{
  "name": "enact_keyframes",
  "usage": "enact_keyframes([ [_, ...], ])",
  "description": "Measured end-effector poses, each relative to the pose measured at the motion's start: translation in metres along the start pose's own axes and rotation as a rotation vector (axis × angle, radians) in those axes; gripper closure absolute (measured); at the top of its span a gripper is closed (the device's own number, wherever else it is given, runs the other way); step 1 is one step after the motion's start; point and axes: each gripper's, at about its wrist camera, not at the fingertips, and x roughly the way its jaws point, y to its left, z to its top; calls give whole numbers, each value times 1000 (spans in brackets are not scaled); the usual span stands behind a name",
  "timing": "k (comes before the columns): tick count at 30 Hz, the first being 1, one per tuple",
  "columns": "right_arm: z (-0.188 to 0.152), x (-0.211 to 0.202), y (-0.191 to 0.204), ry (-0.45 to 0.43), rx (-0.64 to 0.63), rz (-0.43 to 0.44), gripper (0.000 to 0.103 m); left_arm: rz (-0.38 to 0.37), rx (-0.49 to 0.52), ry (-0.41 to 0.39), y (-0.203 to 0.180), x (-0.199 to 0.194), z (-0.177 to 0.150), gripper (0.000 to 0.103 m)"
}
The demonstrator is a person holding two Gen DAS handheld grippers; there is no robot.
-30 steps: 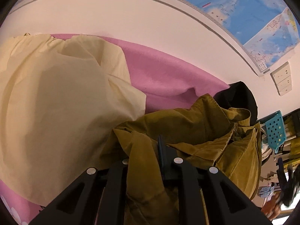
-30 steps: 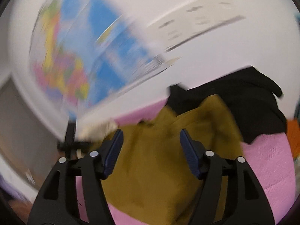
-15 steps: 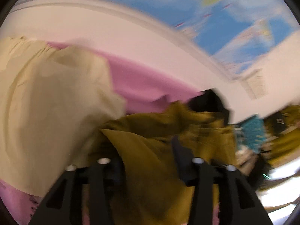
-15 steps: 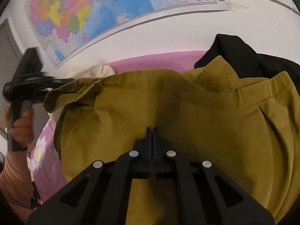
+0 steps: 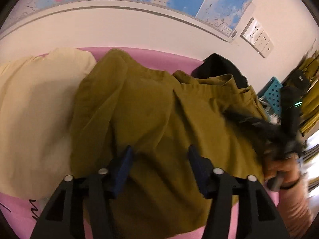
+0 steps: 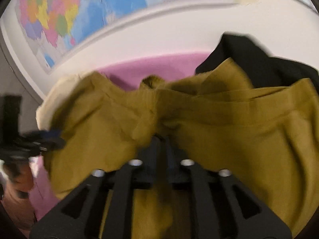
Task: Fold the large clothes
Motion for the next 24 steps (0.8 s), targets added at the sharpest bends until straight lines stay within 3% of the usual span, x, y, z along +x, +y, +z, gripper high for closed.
enact_keyframes([
  [2,-11,-44,-6,-97,3,42,50,-37,-22,-65,8,-20,-8,47],
  [5,-41,-102,-20,-199,7,18,43,-18,-26,-187,20,-56,-24,35],
  [8,-80,-148,-59,-251,69,-83,33,68,-38,-228,33,-73,-40,29],
  [10,-104,-165,-83,-248,132,-138,26,85,-44,-209,43,-73,-50,27],
  [12,-125,-169,-99,-222,197,-144,26,81,-66,-162,49,-61,-59,27],
  [15,-149,-158,-113,-172,250,-72,24,52,-79,-113,50,-46,-69,25],
  [16,-153,-152,-114,-152,254,-42,24,21,-82,-104,49,-40,-71,18],
  [18,-155,-137,-113,-123,253,-44,25,0,-84,-95,44,-27,-72,14],
  [19,-153,-131,-112,-121,242,-31,27,-8,-84,-85,41,-19,-72,16],
  [20,-150,-128,-110,-128,233,-31,39,-34,-86,-66,37,-11,-70,19],
  [22,-142,-127,-112,-128,240,-10,62,-15,-98,-67,32,-5,-70,45],
  [23,-139,-131,-111,-140,250,9,79,2,-97,-58,29,-7,-68,52],
  [24,-134,-146,-111,-181,269,49,87,-1,-106,-60,28,-10,-67,62],
])
